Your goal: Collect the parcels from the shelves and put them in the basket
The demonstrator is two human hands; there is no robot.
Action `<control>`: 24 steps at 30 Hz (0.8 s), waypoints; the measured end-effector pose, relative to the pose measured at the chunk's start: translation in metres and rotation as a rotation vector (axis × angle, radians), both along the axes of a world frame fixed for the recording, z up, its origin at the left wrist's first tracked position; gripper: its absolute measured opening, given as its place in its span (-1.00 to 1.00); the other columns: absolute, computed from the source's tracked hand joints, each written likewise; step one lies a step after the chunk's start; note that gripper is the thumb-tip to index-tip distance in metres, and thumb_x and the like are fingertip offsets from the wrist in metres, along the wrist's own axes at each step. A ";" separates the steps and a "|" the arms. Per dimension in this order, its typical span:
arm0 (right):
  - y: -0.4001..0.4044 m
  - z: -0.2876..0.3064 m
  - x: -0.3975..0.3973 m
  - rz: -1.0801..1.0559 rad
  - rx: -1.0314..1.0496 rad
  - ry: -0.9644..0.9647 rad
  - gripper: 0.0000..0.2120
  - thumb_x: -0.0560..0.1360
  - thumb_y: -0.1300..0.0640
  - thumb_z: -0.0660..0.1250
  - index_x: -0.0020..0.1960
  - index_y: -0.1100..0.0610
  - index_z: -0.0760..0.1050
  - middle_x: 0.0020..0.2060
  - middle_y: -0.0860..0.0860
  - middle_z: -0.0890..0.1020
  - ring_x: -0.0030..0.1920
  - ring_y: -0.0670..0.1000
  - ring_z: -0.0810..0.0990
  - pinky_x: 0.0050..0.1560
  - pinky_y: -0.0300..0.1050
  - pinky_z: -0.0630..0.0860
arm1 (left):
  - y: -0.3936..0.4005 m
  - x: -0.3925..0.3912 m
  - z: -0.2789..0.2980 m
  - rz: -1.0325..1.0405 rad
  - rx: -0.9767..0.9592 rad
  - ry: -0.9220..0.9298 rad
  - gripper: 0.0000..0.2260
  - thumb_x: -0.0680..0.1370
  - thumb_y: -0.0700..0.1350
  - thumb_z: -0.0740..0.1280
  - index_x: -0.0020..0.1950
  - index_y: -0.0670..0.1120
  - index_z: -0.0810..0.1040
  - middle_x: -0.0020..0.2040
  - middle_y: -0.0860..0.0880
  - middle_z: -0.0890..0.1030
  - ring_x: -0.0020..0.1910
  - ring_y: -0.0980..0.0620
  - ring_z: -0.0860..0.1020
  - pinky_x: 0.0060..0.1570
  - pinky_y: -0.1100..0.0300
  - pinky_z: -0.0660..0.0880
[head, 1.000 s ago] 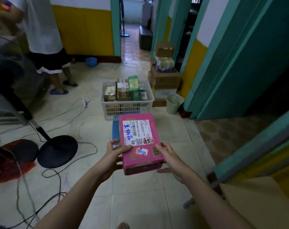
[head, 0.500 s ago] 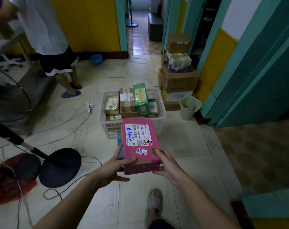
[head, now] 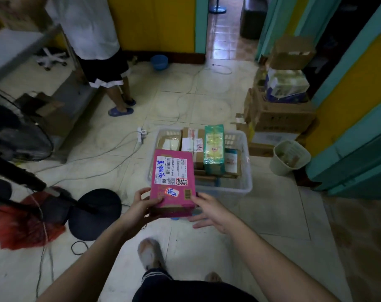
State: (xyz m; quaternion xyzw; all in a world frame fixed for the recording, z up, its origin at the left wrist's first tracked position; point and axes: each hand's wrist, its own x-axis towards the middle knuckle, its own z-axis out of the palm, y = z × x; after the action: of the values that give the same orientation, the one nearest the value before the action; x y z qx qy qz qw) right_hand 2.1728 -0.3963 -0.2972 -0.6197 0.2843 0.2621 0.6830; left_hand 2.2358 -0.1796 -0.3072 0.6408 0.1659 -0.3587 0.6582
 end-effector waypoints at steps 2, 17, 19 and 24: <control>0.011 -0.007 0.037 -0.053 -0.017 -0.009 -0.60 0.64 -0.02 0.26 0.43 0.10 0.39 0.24 0.11 0.61 -0.02 0.14 0.71 -0.11 -0.04 0.69 | 0.001 0.030 -0.007 0.030 -0.001 -0.009 -0.51 0.55 -0.16 0.43 0.40 -0.01 0.30 0.24 -0.16 0.57 0.16 -0.13 0.60 0.10 -0.04 0.60; 0.058 -0.076 0.248 -0.456 -0.235 0.092 -0.95 0.64 0.19 0.27 0.08 0.12 0.41 0.09 0.14 0.59 -0.19 0.04 0.65 -0.34 -0.23 0.59 | 0.009 0.265 -0.084 -0.237 0.077 -0.075 -0.60 0.62 -0.14 0.33 0.41 -0.03 0.27 0.36 -0.16 0.48 0.19 -0.09 0.58 0.10 -0.01 0.59; 0.060 -0.086 0.258 -0.479 -0.261 0.109 -0.86 0.63 0.19 0.28 0.17 0.17 0.46 0.04 0.09 0.62 -0.13 0.06 0.67 -0.25 -0.18 0.63 | 0.002 0.278 -0.087 -0.281 0.112 -0.070 -0.56 0.63 -0.16 0.32 0.46 -0.07 0.24 0.36 -0.18 0.47 0.18 -0.09 0.57 0.00 0.10 0.59; 0.063 -0.084 0.269 -0.390 -0.238 0.129 -0.83 0.61 0.12 0.30 0.08 -0.13 0.56 0.05 -0.07 0.68 0.10 0.02 0.66 0.23 0.08 0.56 | -0.014 0.303 -0.087 -0.407 0.261 -0.126 -0.53 0.65 -0.14 0.30 0.54 -0.08 0.30 0.37 -0.18 0.47 0.27 -0.16 0.52 0.20 -0.02 0.52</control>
State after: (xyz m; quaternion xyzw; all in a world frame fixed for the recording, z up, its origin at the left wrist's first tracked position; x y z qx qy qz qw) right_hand 2.4418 -0.3337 -0.3814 -0.6110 0.4706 0.1291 0.6233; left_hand 2.5385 -0.1933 -0.3945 0.7618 0.0370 -0.4185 0.4931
